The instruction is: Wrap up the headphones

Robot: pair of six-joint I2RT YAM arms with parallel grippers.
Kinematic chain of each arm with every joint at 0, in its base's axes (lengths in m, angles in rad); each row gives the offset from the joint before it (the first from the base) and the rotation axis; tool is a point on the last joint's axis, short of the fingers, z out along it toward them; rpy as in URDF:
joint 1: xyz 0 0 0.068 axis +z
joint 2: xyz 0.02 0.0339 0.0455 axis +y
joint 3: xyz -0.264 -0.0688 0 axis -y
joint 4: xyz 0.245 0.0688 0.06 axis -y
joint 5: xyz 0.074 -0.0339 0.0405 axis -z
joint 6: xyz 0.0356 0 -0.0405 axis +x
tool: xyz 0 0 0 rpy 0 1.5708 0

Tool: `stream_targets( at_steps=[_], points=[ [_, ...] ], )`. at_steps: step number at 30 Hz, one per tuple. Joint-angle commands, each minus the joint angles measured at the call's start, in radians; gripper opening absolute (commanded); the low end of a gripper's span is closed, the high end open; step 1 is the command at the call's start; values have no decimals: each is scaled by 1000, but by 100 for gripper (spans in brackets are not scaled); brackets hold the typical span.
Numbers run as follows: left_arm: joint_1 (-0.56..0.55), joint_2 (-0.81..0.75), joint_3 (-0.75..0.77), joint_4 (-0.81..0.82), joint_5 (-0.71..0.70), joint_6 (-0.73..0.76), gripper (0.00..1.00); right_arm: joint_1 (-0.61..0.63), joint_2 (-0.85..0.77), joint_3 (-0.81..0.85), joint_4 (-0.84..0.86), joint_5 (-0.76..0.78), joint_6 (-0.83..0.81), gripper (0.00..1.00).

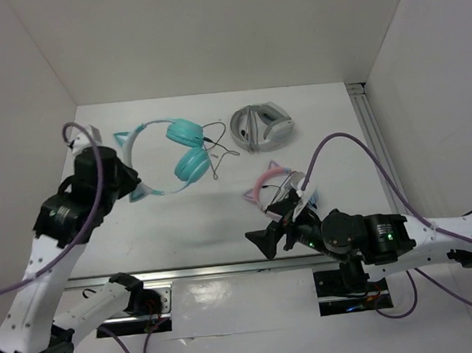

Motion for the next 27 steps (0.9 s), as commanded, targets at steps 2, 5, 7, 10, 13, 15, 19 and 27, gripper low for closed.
stream_targets(
  at_steps=[2, 5, 7, 10, 13, 15, 19, 27],
  points=[
    [2, -63, 179, -221, -47, 95, 0, 6, 9, -22, 235, -147, -199, 100],
    [2, -89, 314, -316, -47, 120, 0, 6, 23, -56, 389, -215, -298, 100],
    [2, -111, 400, -350, -44, 149, 0, 6, 60, -56, 427, -167, -353, 100],
    [2, -111, 475, -399, 28, 171, 0, 6, 159, -38, 509, -81, -432, 100],
    [11, -111, 532, -441, 29, 181, 0, 15, 213, -26, 605, -34, -501, 100],
    [11, -111, 546, -450, 29, 181, 0, 15, 203, -66, 726, -34, -535, 100],
    [21, -131, 555, -450, 85, 192, 0, 0, 213, -90, 866, -10, -620, 100],
    [30, -151, 569, -450, 134, 172, 0, -296, 380, -20, 805, -297, -479, 96]
  ],
)
